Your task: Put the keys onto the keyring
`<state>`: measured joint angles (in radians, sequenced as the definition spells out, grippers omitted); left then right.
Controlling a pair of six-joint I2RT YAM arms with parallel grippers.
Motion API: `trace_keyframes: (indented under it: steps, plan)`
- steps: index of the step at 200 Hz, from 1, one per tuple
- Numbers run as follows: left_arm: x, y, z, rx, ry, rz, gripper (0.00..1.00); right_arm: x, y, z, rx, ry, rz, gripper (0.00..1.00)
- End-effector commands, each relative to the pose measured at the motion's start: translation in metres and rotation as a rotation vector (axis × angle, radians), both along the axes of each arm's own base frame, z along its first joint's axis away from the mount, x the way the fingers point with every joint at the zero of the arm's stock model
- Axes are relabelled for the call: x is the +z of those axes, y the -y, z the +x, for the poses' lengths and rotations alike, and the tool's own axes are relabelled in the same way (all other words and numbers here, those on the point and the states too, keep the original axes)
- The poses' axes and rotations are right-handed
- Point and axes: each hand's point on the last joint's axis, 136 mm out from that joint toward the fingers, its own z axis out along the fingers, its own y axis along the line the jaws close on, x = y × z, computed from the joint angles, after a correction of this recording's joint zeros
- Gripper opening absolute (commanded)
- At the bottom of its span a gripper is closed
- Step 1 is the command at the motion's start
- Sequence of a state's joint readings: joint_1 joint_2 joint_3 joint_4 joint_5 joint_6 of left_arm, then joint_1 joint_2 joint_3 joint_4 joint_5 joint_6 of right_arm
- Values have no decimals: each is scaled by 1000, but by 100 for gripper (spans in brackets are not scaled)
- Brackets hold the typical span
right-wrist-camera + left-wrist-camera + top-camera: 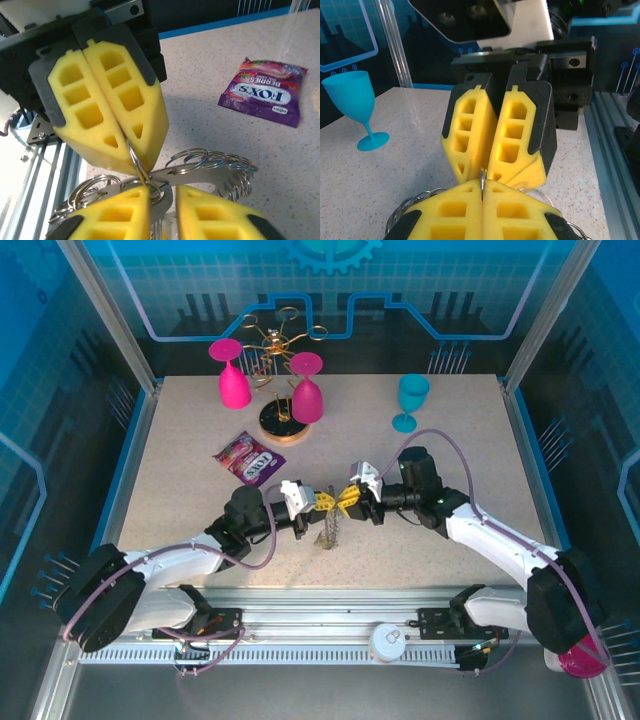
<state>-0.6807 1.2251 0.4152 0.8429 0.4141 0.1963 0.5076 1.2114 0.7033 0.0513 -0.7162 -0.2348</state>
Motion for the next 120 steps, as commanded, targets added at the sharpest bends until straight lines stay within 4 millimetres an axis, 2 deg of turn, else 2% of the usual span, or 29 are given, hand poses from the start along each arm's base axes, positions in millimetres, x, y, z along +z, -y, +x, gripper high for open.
trace_keyframes:
  steps: [1,35,120]
  plan:
    - [26,3,-6,-29,64,-86,0,29,6,5,-23,90,89,24]
    - [24,4,-5,-32,51,-84,0,30,9,0,-1,174,82,28]
    - [25,7,-4,-47,39,-103,0,29,-3,-6,75,176,84,27]
